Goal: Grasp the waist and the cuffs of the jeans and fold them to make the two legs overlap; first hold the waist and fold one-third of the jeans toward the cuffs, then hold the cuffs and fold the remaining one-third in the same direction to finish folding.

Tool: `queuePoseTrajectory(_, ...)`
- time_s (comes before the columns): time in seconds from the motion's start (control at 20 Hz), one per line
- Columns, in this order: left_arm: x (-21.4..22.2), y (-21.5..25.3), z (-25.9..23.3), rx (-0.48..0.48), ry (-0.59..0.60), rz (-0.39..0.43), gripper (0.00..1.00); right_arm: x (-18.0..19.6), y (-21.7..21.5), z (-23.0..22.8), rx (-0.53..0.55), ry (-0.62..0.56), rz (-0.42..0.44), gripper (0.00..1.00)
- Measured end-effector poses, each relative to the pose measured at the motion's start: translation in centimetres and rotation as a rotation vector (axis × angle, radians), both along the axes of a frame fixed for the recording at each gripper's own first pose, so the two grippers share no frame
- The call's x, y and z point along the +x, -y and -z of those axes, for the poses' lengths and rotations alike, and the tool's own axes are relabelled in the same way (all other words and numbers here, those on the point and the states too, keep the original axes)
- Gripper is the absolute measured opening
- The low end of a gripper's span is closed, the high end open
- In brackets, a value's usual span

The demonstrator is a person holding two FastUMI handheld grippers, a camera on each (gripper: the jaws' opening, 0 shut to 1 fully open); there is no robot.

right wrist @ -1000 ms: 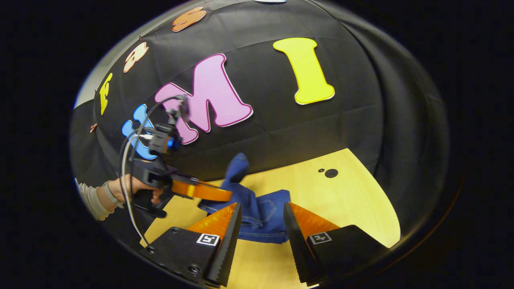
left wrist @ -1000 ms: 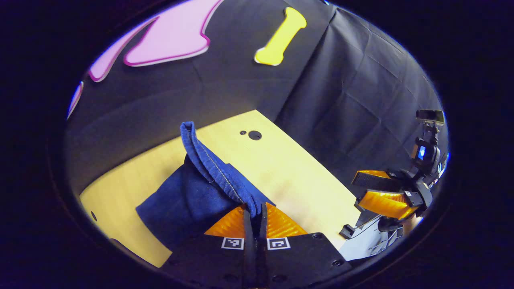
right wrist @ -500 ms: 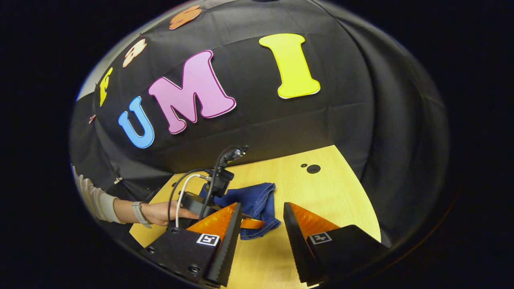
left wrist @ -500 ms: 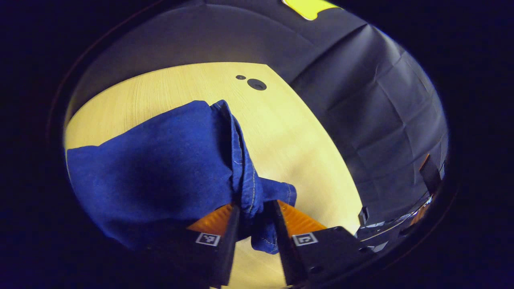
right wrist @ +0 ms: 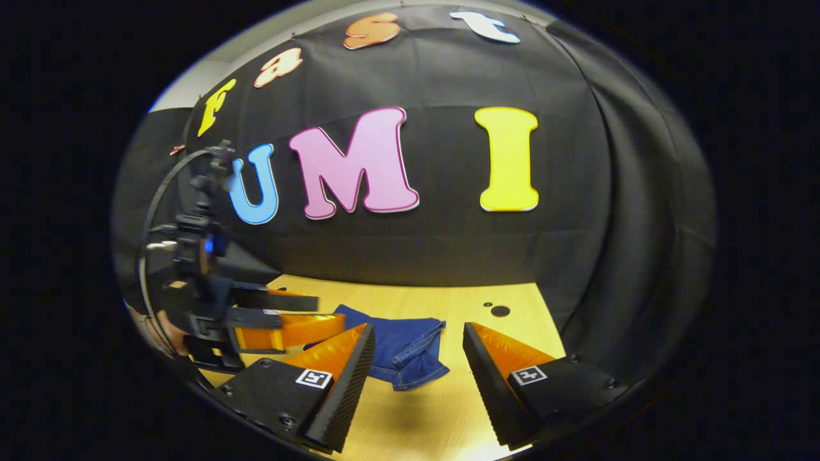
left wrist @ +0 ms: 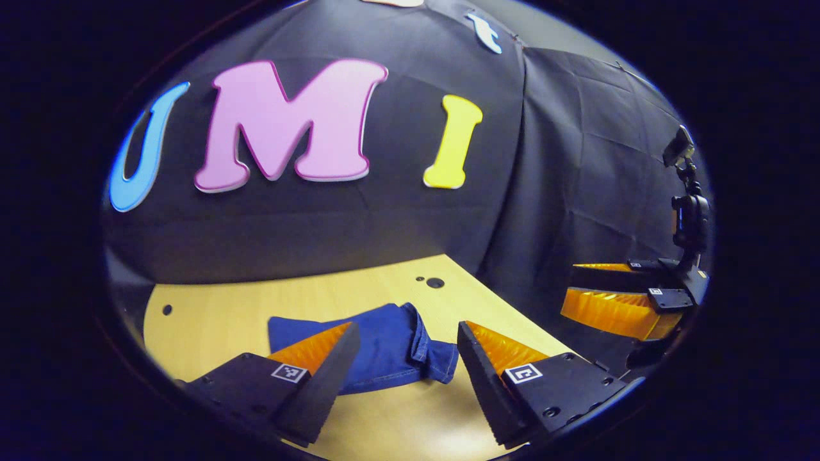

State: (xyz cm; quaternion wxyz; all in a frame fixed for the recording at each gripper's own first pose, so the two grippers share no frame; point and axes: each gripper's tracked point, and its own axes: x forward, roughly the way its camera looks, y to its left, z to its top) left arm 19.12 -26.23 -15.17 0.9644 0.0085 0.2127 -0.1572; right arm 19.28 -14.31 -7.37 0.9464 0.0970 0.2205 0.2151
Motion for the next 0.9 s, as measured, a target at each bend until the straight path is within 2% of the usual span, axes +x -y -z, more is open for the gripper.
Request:
queuePoseTrajectory(0.15,-6.8,-2.6,-4.2,0.016,0.129,-0.091,0.96,-3.2,0.2,-3.7,-0.042,0.064,0.035,0.99)
queuePoseTrajectory(0.35,-12.5,-3.8,-6.8,0.017,0.240,-0.174,0.96,-8.0,0.9,-8.6,-0.093,0.152,0.067,0.99)
queuePoseTrajectory(0.5,-15.9,-3.3,-8.4,0.044,0.297,-0.167,0.95,-10.6,0.3,-11.2,-0.125,0.213,0.050,0.99)
queuePoseTrajectory(0.55,-16.3,-3.4,-8.6,0.053,0.289,-0.170,0.92,-11.4,0.0,-11.7,-0.126,0.224,0.039,0.99)
queuePoseTrajectory(0.6,-17.1,-3.8,-8.7,0.056,0.281,-0.178,0.95,-11.8,-0.4,-12.4,-0.125,0.241,0.029,0.98)
queuePoseTrajectory(0.65,-17.7,-4.2,-9.3,0.052,0.281,-0.187,0.95,-12.2,-0.6,-13.1,-0.131,0.260,0.020,0.96)
queuePoseTrajectory(0.9,-18.8,-5.2,-11.2,0.035,0.308,-0.229,0.95,-13.1,-1.7,-15.6,-0.120,0.315,0.004,0.96)
